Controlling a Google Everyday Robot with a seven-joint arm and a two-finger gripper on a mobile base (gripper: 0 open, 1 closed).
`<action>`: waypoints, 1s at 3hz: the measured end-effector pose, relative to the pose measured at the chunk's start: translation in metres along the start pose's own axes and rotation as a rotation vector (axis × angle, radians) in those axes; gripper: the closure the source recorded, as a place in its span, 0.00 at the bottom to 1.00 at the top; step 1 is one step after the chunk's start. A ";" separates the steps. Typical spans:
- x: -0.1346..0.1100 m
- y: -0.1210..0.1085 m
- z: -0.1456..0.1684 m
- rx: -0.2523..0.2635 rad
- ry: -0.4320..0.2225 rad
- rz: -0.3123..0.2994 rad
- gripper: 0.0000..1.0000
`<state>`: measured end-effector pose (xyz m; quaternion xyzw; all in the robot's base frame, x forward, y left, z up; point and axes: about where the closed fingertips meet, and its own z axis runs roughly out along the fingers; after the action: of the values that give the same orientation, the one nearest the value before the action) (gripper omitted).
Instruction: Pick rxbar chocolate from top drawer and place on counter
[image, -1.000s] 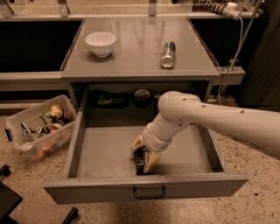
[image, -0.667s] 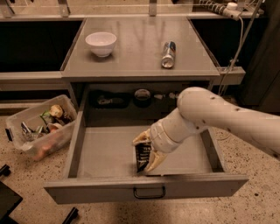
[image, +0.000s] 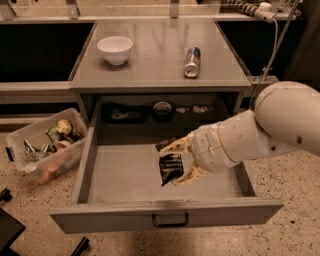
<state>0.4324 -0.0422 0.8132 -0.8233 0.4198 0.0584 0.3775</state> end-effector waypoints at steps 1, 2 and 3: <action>0.000 0.000 0.000 0.000 0.000 0.000 1.00; 0.002 -0.020 -0.001 0.010 0.003 -0.038 1.00; 0.011 -0.072 -0.009 0.054 -0.005 -0.126 1.00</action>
Offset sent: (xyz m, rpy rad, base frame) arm 0.0406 0.0092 0.0262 -0.0045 -0.0755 0.0451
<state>0.4905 -0.0290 0.8562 -0.8375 0.3677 0.0252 0.4034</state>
